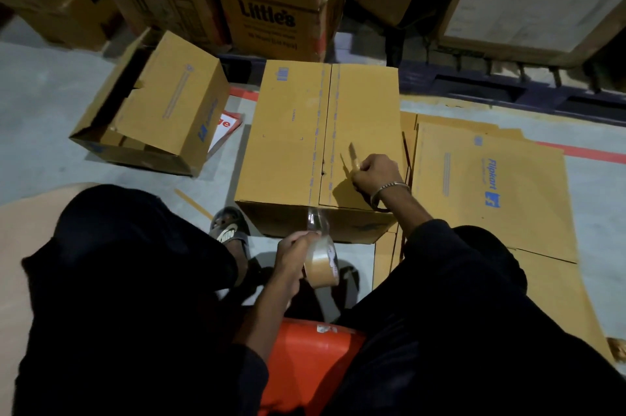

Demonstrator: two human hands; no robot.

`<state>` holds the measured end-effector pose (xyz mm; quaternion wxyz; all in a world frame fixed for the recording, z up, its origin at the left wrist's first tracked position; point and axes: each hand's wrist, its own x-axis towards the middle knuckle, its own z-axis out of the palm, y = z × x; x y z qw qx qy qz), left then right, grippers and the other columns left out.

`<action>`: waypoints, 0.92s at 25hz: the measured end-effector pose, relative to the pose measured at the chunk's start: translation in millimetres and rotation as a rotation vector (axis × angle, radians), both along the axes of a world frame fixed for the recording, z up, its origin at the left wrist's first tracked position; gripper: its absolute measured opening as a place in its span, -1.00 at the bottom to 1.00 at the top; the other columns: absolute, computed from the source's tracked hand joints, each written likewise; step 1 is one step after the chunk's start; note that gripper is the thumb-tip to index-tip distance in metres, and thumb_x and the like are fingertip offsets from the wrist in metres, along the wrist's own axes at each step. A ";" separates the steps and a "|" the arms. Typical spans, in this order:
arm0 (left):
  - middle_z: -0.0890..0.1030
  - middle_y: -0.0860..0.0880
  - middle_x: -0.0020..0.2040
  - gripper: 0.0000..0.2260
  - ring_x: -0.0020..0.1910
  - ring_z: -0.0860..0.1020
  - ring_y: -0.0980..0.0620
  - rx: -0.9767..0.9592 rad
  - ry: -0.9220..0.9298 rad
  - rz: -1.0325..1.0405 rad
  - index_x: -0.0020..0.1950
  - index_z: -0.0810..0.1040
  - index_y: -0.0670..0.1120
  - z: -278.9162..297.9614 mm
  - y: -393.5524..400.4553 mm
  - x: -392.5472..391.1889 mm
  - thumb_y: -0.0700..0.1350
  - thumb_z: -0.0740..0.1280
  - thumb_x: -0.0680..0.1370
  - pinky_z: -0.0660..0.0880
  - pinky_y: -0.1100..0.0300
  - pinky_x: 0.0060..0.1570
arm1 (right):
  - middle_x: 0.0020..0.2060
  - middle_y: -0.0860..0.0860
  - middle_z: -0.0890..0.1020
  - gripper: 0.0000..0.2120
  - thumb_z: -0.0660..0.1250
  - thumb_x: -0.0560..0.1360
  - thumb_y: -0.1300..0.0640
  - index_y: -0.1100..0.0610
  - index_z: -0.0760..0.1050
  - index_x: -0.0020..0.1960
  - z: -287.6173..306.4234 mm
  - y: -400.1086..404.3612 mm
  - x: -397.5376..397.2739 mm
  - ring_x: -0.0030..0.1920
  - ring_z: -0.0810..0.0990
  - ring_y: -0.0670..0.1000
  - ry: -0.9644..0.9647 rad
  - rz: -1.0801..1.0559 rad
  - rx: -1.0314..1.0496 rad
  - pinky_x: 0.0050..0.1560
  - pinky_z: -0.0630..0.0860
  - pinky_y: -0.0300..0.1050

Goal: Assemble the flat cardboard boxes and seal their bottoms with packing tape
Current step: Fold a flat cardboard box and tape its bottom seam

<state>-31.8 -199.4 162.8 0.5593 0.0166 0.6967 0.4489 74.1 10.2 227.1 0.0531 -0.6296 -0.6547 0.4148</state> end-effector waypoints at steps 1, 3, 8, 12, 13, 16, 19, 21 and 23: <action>0.70 -0.06 -0.09 -0.85 -0.19 0.62 -0.02 0.015 0.003 -0.011 0.10 0.70 -0.05 1.4 0.2 0.2 -0.06 0.47 0.55 0.49 0.21 -0.26 | -0.11 0.15 0.69 -0.88 0.42 0.54 0.24 0.18 0.55 0.06 10.3 -8.2 3.3 -0.26 0.70 0.07 0.143 -0.092 -0.085 -0.38 0.64 -0.09; 0.70 -0.05 -0.10 -0.85 -0.18 0.61 -0.02 0.026 -0.003 -0.029 0.08 0.70 -0.06 3.9 0.2 1.7 -0.06 0.46 0.55 0.48 0.20 -0.24 | -0.14 0.18 0.68 -0.87 0.30 0.60 0.28 0.22 0.43 0.14 29.3 -22.4 9.9 -0.37 0.61 0.04 0.461 -0.254 -0.329 -0.46 0.49 -0.14; 0.70 -0.04 -0.06 -0.84 -0.03 0.60 -0.09 0.049 0.020 -0.061 0.02 0.75 0.01 2.1 -3.0 0.5 0.03 0.51 0.49 0.44 0.04 -0.04 | -0.35 -0.05 0.35 -0.68 0.15 0.72 0.04 0.23 0.56 0.23 43.3 -59.0 24.6 -0.42 0.25 -0.09 0.514 -0.314 -0.439 -0.43 0.20 -0.20; 0.71 -0.07 0.12 -0.85 0.19 0.61 -0.17 0.066 0.015 -0.076 -0.01 0.76 0.07 0.2 -3.8 -1.9 0.07 0.53 0.46 0.48 -0.04 0.10 | -0.32 -0.03 0.36 -0.58 0.08 0.74 0.00 0.24 0.58 0.27 44.2 -66.5 31.0 -0.35 0.28 -0.04 0.304 -0.109 -0.345 -0.31 0.26 -0.12; 0.71 -0.08 0.14 -0.83 0.21 0.60 -0.19 0.060 -0.002 -0.066 0.03 0.75 0.05 0.4 -4.0 -2.2 0.05 0.52 0.48 0.48 -0.03 0.11 | -0.21 0.01 0.48 -0.65 0.10 0.74 0.05 0.23 0.55 0.29 42.8 -72.0 30.4 -0.25 0.39 -0.01 0.164 0.055 -0.209 -0.20 0.33 -0.11; 0.70 -0.06 0.20 -0.76 0.24 0.59 -0.17 0.033 -0.011 -0.054 0.13 0.72 0.04 1.3 -3.3 -2.0 0.05 0.52 0.49 0.49 -0.07 0.20 | 0.05 0.14 0.62 -0.80 0.21 0.70 0.04 0.11 0.45 0.26 29.6 -96.3 31.8 -0.08 0.56 0.09 -0.049 0.332 0.114 -0.18 0.39 -0.10; 0.67 -0.04 0.22 -0.87 0.24 0.57 -0.14 0.021 -0.005 -0.038 0.07 0.71 0.06 1.0 -1.2 -1.5 0.01 0.47 0.54 0.46 -0.18 0.31 | -0.04 0.17 0.66 -0.79 0.27 0.65 0.15 0.03 0.39 0.27 23.8 -115.0 28.3 -0.22 0.52 0.12 -0.195 0.540 0.248 -0.34 0.34 -0.13; 0.67 -0.04 0.23 -0.93 0.24 0.58 -0.16 -0.002 -0.004 -0.032 0.01 0.69 0.11 -0.8 -0.2 -2.9 0.02 0.45 0.55 0.48 -0.24 0.31 | 0.00 0.16 0.66 -0.76 0.26 0.64 0.18 0.03 0.38 0.29 23.2 -117.5 22.0 -0.19 0.50 0.12 -0.227 0.595 0.313 -0.30 0.37 -0.12; 0.67 -0.05 0.24 -0.95 0.24 0.59 -0.17 -0.010 -0.013 -0.038 0.00 0.68 0.13 -4.5 0.7 -4.1 0.02 0.43 0.56 0.50 -0.25 0.29 | 0.07 0.15 0.65 -0.73 0.26 0.63 0.19 0.05 0.37 0.31 21.6 -117.8 15.3 -0.12 0.57 0.16 -0.225 0.636 0.333 -0.23 0.43 -0.07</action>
